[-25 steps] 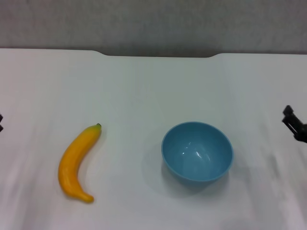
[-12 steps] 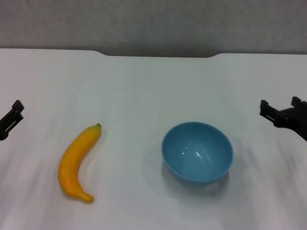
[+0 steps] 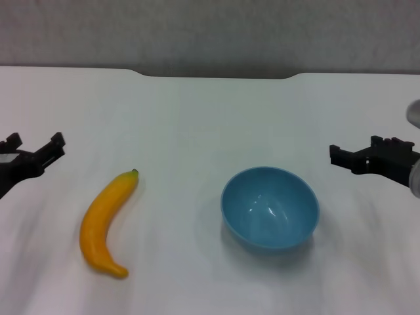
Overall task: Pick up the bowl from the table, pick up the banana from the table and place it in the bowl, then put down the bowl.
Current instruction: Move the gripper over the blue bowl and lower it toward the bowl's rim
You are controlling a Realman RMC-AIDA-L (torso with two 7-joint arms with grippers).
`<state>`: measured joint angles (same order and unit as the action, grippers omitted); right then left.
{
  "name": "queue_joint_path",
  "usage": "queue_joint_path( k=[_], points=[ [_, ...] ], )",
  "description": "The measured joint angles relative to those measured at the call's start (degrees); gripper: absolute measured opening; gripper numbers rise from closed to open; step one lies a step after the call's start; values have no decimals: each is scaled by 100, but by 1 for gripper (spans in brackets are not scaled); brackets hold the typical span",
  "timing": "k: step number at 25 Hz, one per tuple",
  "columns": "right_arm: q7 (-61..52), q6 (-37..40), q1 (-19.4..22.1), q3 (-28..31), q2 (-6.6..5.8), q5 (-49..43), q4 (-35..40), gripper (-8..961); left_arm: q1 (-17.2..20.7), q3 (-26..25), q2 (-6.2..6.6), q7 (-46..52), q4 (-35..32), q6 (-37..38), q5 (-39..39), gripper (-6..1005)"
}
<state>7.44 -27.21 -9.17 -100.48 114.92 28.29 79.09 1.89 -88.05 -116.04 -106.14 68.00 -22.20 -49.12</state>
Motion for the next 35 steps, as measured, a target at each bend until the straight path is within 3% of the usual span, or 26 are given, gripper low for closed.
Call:
queue_joint_path(
  k=[6, 13, 18, 35],
  points=[
    [-282, -1114, -369, 75, 12, -444, 263, 879, 117, 53, -2, 2888, 932, 257, -2774, 895],
    [-712, -1559, -594, -45, 13, -1003, 219, 880, -679, -467, -25, 6674, 699, -610, -6781, 894],
    [-804, -1486, -616, -168, 13, -1003, 142, 880, -832, -538, -38, 7135, 675, -696, -7428, 893],
    [-1484, -850, -994, -873, 22, -963, -881, 880, -736, -476, -69, 6957, 668, -366, -7454, 890]
  ],
)
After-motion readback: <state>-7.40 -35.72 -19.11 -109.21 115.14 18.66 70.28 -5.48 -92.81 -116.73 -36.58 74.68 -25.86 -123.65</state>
